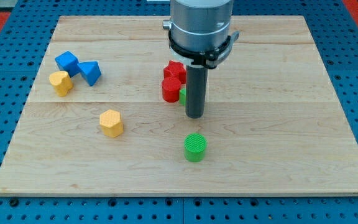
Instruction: Slide the green circle into the green star
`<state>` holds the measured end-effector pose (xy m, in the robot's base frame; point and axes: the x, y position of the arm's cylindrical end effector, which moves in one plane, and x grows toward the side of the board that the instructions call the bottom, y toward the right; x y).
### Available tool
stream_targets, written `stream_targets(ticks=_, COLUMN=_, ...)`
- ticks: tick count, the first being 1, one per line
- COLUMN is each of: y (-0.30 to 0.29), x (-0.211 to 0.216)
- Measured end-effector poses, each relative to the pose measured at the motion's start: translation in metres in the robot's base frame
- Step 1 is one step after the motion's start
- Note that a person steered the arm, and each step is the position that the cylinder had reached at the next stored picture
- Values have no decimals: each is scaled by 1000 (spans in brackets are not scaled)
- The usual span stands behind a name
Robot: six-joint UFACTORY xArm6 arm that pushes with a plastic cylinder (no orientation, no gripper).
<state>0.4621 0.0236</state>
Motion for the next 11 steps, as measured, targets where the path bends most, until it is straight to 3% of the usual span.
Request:
stream_targets(ticks=1, y=9, x=16)
stream_targets(ticks=2, y=69, x=68)
stream_targets(ticks=3, y=69, x=129)
stream_targets(ticks=4, y=5, x=123)
stream_targets(ticks=8, y=-22, x=6)
stream_targets(ticks=10, y=-72, x=110)
stream_targets(ticks=11, y=-127, x=121)
